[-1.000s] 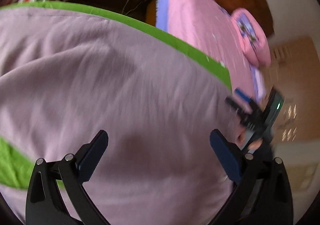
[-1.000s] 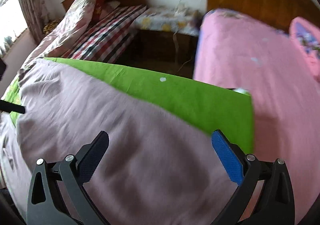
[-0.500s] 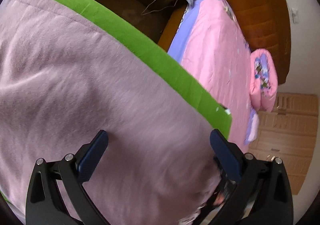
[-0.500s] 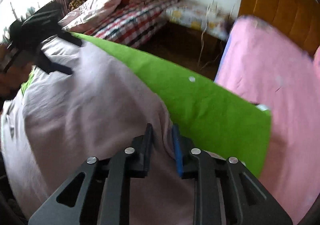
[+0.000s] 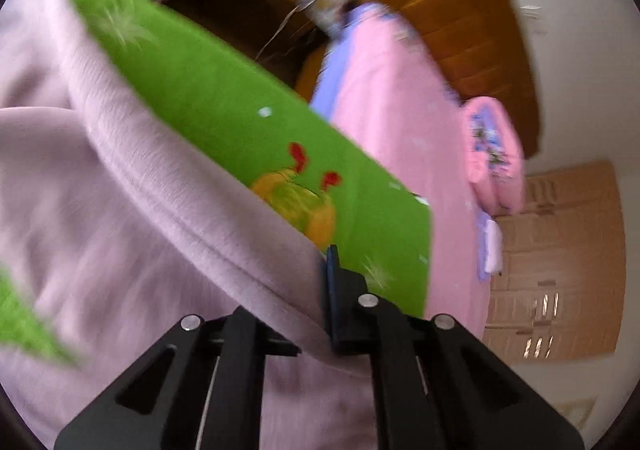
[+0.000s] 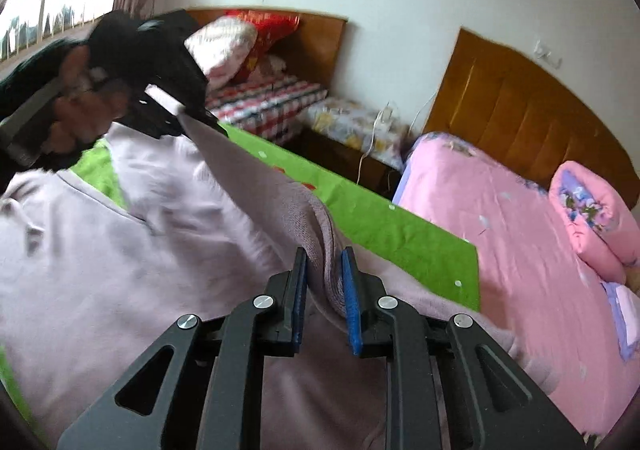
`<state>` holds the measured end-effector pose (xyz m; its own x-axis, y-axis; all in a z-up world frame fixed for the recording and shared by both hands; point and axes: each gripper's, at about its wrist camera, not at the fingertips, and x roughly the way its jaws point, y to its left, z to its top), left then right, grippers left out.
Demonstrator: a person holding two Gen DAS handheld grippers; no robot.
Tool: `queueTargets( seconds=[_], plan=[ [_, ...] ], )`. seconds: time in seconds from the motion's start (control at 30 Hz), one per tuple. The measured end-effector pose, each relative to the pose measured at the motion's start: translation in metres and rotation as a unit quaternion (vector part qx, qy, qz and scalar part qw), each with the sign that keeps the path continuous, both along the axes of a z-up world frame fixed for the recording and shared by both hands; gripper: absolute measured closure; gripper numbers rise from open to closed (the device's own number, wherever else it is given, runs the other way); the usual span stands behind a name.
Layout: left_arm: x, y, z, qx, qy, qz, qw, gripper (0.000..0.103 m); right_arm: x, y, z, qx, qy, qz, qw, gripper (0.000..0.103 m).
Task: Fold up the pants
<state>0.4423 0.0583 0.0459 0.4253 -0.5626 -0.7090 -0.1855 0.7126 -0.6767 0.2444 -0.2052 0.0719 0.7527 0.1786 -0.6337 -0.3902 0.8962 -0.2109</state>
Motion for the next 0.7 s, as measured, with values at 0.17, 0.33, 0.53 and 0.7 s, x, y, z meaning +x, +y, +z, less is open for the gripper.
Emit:
queueTargets(
  seconds=[0.17, 0.33, 0.53, 0.7],
  plan=[
    [-0.136, -0.005, 0.05, 0.071, -0.145, -0.036, 0.9862, 0.093, -0.095, 0.011, 0.006, 0.001, -0.025, 0.008, 1.0, 0.081],
    [-0.236, -0.011, -0.009, 0.128, -0.169, -0.063, 0.9753, 0.067, -0.167, 0.007, -0.044, 0.014, 0.047, -0.023, 0.999, 0.04],
    [-0.253, 0.018, -0.062, 0.065, -0.126, -0.06, 0.9881, 0.035, -0.215, -0.062, -0.06, 0.244, 0.08, -0.149, 0.955, 0.04],
    [-0.255, 0.053, -0.053, -0.003, -0.131, -0.022, 0.9912, 0.02, -0.206, -0.105, -0.069, 0.385, 0.1, -0.23, 0.888, 0.04]
  ],
)
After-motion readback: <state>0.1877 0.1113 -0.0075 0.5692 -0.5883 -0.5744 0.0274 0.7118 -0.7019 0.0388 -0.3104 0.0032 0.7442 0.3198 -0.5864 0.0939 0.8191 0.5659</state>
